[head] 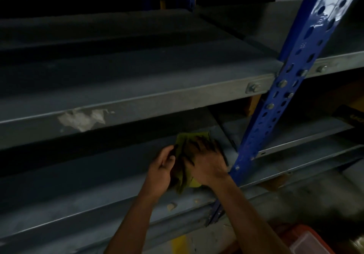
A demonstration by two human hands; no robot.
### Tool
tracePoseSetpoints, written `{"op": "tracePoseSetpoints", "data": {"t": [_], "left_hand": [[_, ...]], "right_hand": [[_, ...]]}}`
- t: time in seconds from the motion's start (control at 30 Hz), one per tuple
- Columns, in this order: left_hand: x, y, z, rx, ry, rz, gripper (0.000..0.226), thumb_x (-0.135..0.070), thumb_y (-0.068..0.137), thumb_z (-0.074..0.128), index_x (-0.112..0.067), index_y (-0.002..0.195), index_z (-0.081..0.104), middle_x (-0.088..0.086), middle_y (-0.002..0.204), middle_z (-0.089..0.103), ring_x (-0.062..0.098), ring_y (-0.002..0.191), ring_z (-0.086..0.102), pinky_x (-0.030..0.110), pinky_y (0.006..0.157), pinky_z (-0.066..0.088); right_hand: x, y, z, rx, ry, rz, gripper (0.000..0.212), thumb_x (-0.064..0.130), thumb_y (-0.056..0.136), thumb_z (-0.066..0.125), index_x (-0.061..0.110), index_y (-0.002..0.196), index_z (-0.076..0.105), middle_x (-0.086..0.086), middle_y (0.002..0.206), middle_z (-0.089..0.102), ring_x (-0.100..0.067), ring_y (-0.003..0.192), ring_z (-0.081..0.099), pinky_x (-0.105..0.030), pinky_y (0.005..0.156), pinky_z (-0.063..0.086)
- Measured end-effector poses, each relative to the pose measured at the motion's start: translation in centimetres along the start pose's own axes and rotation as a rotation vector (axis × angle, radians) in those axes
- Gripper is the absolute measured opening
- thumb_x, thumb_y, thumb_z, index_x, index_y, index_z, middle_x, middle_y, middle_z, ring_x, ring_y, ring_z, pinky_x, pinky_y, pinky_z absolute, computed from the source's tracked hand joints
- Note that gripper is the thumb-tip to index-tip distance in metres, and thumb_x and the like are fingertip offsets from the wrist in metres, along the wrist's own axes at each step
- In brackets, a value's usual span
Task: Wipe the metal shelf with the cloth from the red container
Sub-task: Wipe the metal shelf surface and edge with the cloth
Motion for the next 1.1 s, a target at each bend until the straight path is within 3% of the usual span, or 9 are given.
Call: {"op": "tracePoseSetpoints", "data": {"t": [0.1,0.23,0.27,0.43,0.63,0.73,0.83,0.97,1.1], "left_hand": [[0.1,-1.1,-0.1,0.053,0.215,0.122,0.035,-0.033,0.089,0.05,-0.031,0.124,0.054,-0.006,0.122,0.061,0.007,0.112,0.057,0.025,0.096,0.046],[-0.3,-1.9,0.0,0.049,0.271,0.189,0.035,-0.024,0.094,0.052,-0.027,0.128,0.053,-0.008,0.131,0.056,0.005,0.118,0.052,0.017,0.098,0.04],[-0.3,-2.0,0.2,0.045,0.287,0.196,0.035,-0.021,0.094,0.053,-0.025,0.129,0.053,-0.008,0.132,0.054,0.005,0.12,0.05,0.011,0.097,0.037],[-0.1,-2.5,0.9,0.041,0.335,0.185,0.036,-0.017,0.095,0.053,-0.02,0.131,0.052,-0.006,0.131,0.053,0.007,0.119,0.049,-0.001,0.09,0.03],[0.4,-2.8,0.9,0.003,0.377,0.155,0.039,-0.02,0.098,0.048,-0.019,0.137,0.046,-0.003,0.138,0.048,0.011,0.125,0.044,0.023,0.103,0.032],[0.5,-2.8,0.7,-0.028,0.341,0.12,0.045,-0.034,0.095,0.043,-0.019,0.137,0.045,-0.001,0.139,0.049,0.013,0.126,0.045,0.029,0.105,0.035],[0.6,-2.8,0.3,-0.039,0.308,0.093,0.047,-0.035,0.094,0.042,-0.018,0.138,0.045,0.003,0.139,0.05,0.016,0.125,0.046,0.039,0.107,0.037],[0.2,-3.1,0.8,-0.012,0.35,0.091,0.045,-0.034,0.099,0.04,-0.017,0.141,0.041,0.005,0.144,0.044,0.016,0.129,0.041,0.028,0.107,0.031],[-0.7,-3.6,1.3,0.028,0.458,0.16,0.054,-0.04,0.096,0.035,-0.015,0.144,0.035,0.007,0.147,0.041,0.015,0.132,0.036,0.018,0.106,0.022]], "right_hand": [[-1.9,1.5,0.2,0.091,-0.078,0.082,0.058,0.04,0.082,0.033,0.004,0.112,0.067,-0.024,0.118,0.063,-0.044,0.113,0.055,-0.056,0.101,0.039],[-4.5,2.2,-0.1,0.107,-0.011,0.25,0.055,0.02,0.072,0.027,-0.007,0.101,0.065,-0.031,0.095,0.066,-0.045,0.084,0.067,-0.051,0.067,0.057],[-4.8,2.2,0.4,0.09,0.026,0.265,0.056,0.018,0.072,0.027,-0.01,0.104,0.064,-0.033,0.097,0.066,-0.045,0.085,0.068,-0.051,0.067,0.058],[-4.9,2.0,2.2,0.096,0.042,0.223,0.071,0.029,0.084,0.014,-0.008,0.137,0.043,-0.036,0.139,0.043,-0.05,0.13,0.04,-0.056,0.109,0.033],[-3.5,0.1,1.9,0.09,-0.002,0.146,0.069,0.031,0.082,0.027,-0.007,0.135,0.047,-0.031,0.136,0.049,-0.046,0.129,0.045,-0.054,0.106,0.035],[-2.4,-0.6,1.6,0.081,0.05,0.057,0.068,0.033,0.082,0.029,-0.003,0.137,0.047,-0.027,0.138,0.049,-0.043,0.13,0.045,-0.054,0.107,0.035],[-2.0,-0.1,1.0,0.133,0.096,-0.022,0.078,0.042,0.081,0.017,0.002,0.146,0.034,-0.022,0.152,0.032,-0.037,0.141,0.03,-0.05,0.115,0.021],[-1.7,1.4,1.2,0.24,0.063,-0.155,0.092,0.06,0.072,0.004,0.018,0.154,0.007,-0.007,0.162,0.003,-0.023,0.149,0.002,-0.041,0.12,0.007],[-1.0,1.2,0.9,0.242,0.035,-0.267,0.091,0.071,0.074,0.017,0.028,0.154,0.007,-0.001,0.163,0.002,-0.02,0.149,0.0,-0.043,0.119,0.011]]}}
Point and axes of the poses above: each hand's wrist, its own y-axis towards the middle knuckle, its own z-axis out of the palm, x = y × z, the point moved 4 cm from there along y, towards the middle knuckle
